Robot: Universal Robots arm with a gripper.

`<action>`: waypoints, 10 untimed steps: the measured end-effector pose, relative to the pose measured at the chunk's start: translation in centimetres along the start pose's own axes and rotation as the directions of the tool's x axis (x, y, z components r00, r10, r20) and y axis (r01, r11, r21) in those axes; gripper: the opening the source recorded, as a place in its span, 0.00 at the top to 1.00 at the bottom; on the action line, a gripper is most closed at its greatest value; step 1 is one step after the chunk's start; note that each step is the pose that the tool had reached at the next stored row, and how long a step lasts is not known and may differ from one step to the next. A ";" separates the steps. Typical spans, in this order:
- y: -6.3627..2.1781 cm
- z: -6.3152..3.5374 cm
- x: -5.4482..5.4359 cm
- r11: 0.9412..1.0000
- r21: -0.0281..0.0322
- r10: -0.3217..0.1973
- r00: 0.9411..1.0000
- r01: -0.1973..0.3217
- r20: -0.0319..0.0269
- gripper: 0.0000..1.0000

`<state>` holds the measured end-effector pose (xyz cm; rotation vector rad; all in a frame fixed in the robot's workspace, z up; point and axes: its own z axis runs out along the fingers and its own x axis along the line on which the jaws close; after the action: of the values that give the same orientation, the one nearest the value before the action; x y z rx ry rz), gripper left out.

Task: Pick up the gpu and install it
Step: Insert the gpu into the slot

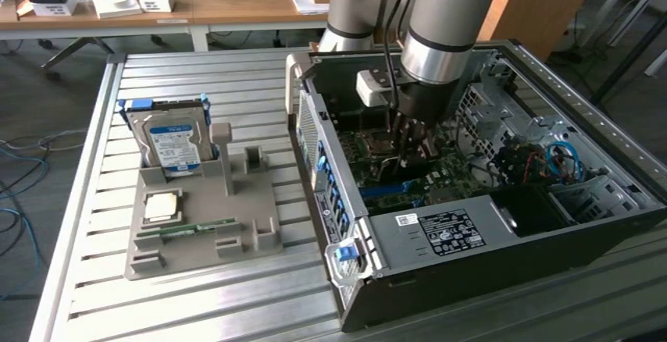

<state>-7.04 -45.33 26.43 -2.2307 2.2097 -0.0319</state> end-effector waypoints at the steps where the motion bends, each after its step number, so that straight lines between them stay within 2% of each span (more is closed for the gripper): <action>1: 0.08 0.03 0.0 1.000 0.000 0.000 1.000 0.000 0.000 0.74; 10: 0.13 0.04 0.0 1.000 0.000 0.000 1.000 0.000 0.000 0.74</action>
<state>-7.17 -45.31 26.39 -2.2307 2.2092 -0.0323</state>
